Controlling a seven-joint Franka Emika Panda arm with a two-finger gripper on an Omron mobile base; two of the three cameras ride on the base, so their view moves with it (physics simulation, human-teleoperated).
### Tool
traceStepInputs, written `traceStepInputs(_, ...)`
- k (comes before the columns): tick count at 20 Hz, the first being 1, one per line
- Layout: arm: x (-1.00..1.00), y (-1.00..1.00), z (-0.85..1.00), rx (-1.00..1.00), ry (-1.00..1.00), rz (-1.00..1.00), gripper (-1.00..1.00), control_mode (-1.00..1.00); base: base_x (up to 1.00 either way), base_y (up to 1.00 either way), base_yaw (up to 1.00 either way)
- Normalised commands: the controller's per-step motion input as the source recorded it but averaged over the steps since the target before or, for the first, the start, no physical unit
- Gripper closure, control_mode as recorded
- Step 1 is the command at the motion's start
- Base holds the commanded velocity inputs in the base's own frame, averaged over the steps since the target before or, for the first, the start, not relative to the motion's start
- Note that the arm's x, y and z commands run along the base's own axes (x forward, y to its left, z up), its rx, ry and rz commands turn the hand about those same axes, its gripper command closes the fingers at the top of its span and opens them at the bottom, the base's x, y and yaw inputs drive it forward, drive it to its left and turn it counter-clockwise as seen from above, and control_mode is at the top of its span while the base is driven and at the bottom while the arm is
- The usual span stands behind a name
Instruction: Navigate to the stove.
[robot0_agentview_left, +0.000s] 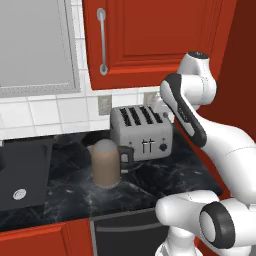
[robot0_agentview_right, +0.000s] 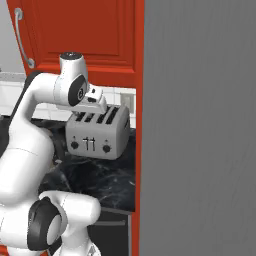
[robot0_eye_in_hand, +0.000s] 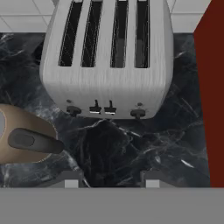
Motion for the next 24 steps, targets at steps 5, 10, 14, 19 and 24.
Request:
traceStepInputs(5,0.00,0.00,0.00,0.00,0.00,0.00,-1.00,1.00,-0.08,0.04,0.00)
traceStepInputs(10,0.00,0.00,0.00,0.00,0.00,0.00,-1.00,1.00,-0.75,0.65,0.21)
traceStepInputs(14,0.00,0.00,0.00,0.00,0.00,0.00,-1.00,1.00,-0.90,0.91,0.36)
traceStepInputs(19,0.00,0.00,0.00,0.00,0.00,0.00,-1.00,1.00,-0.83,0.65,0.47)
traceStepInputs(24,0.00,0.00,0.00,0.00,0.00,0.00,-1.00,1.00,-0.33,0.70,0.58)
